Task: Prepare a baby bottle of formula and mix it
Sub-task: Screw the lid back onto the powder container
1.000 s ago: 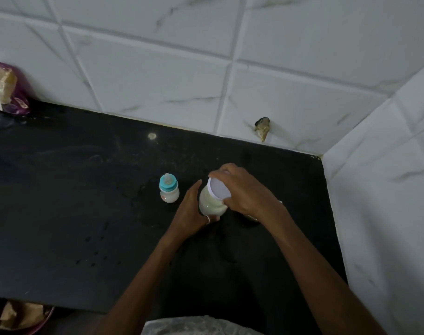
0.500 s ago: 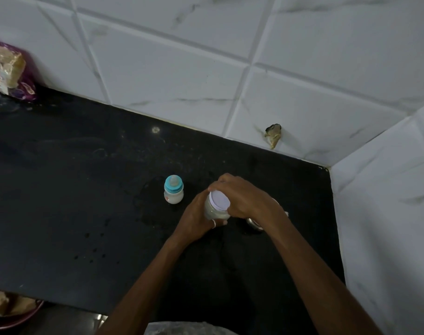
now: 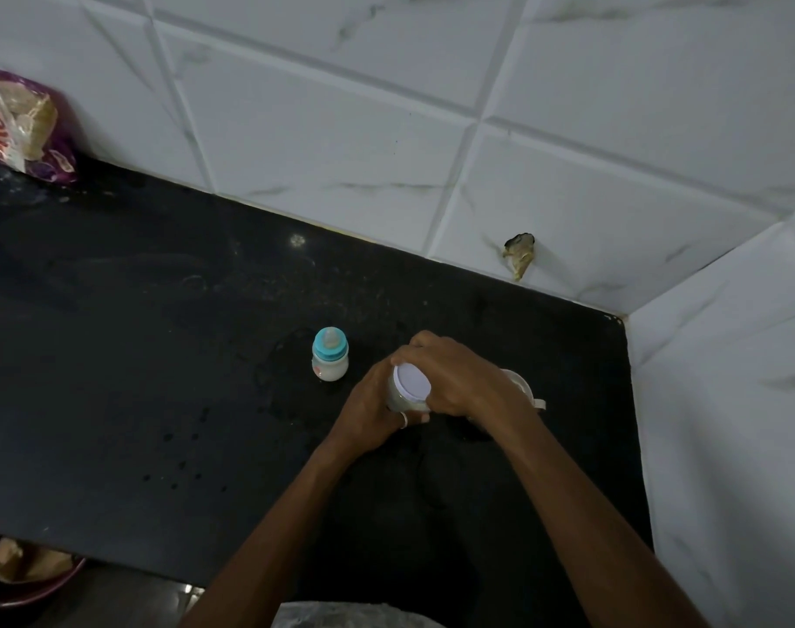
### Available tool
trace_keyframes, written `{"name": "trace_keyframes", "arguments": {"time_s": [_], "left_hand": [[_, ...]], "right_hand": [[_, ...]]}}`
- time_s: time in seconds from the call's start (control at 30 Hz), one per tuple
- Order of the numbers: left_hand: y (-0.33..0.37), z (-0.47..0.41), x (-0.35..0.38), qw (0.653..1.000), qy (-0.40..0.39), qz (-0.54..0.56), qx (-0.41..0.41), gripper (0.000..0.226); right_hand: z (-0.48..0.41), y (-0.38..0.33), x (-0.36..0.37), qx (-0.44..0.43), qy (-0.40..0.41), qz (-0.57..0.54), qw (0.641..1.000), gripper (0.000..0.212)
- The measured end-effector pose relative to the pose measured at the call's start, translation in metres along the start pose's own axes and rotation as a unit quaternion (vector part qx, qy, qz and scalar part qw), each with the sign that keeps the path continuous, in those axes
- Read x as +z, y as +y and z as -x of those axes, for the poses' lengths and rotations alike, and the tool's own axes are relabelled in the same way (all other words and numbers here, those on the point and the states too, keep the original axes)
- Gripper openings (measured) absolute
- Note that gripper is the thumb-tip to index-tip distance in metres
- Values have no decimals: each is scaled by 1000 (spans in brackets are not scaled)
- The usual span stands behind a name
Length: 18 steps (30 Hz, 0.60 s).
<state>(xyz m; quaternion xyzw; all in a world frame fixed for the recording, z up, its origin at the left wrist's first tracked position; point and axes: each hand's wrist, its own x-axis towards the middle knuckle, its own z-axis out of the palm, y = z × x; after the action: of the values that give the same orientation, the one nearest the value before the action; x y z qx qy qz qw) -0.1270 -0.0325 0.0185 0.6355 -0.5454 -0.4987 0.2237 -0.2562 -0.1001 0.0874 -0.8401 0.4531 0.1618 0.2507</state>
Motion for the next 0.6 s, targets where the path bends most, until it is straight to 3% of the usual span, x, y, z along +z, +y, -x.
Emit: {"name": "trace_keyframes", "arguments": {"time_s": [0.47, 0.6], "left_hand": [[0, 5, -1, 999, 12, 15, 29, 89], [0, 3, -1, 1000, 11, 10, 26, 84]], "right_hand": [[5, -17, 5, 90, 77, 90, 989, 62], [6, -14, 4, 109, 77, 84, 987, 72]]}}
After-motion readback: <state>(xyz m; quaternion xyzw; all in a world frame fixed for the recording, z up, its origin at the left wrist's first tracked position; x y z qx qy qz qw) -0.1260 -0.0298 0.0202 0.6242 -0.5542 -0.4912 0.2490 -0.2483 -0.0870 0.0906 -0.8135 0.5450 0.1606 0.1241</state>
